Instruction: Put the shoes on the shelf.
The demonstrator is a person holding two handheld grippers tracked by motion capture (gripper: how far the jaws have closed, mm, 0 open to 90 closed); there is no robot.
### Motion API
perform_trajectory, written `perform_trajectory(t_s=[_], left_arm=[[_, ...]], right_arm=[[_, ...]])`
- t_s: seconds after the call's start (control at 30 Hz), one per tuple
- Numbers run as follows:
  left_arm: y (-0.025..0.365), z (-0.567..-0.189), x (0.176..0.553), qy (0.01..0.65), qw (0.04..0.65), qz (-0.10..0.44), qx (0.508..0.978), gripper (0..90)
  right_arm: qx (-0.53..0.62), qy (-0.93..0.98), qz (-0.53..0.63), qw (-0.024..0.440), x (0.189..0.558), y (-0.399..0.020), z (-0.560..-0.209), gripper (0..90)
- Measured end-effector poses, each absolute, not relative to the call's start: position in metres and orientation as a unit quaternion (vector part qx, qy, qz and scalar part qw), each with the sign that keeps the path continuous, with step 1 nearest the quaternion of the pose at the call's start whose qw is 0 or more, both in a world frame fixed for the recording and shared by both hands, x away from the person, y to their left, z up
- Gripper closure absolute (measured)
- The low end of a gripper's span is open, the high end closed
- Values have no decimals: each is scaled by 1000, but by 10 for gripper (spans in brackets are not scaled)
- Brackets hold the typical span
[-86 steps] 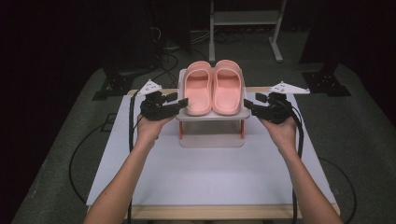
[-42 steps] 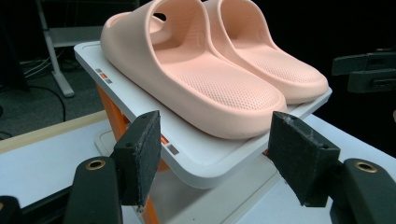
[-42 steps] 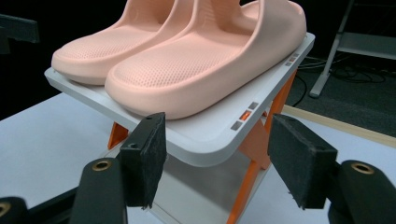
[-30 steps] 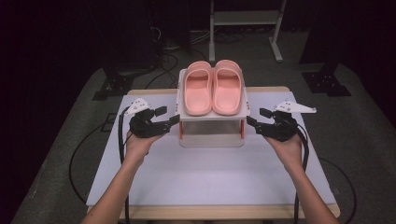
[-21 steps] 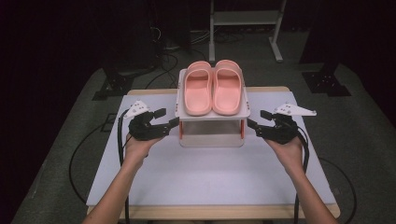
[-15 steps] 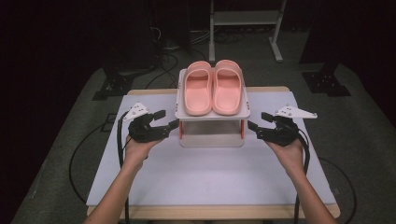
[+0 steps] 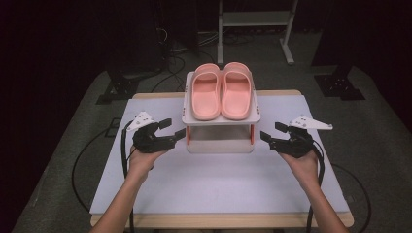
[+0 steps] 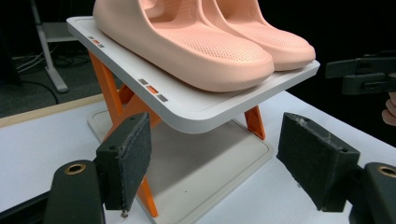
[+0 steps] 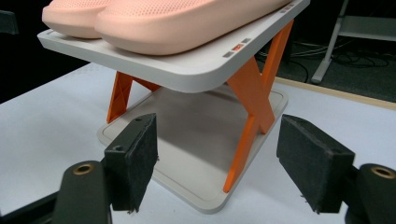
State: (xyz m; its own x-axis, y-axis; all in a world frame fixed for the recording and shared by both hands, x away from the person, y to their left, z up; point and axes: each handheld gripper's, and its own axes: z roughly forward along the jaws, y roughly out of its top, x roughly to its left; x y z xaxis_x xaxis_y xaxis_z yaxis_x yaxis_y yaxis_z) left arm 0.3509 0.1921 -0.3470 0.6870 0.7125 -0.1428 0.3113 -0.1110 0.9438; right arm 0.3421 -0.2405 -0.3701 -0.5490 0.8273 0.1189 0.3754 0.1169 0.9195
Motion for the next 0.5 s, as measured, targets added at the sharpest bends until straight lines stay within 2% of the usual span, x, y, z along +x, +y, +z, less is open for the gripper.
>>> perform_trajectory(t_s=[0.5], left_arm=[[192, -358, 343, 354, 563, 173, 726, 208]], right_arm=[[425, 713, 513, 217, 334, -245, -385, 270]])
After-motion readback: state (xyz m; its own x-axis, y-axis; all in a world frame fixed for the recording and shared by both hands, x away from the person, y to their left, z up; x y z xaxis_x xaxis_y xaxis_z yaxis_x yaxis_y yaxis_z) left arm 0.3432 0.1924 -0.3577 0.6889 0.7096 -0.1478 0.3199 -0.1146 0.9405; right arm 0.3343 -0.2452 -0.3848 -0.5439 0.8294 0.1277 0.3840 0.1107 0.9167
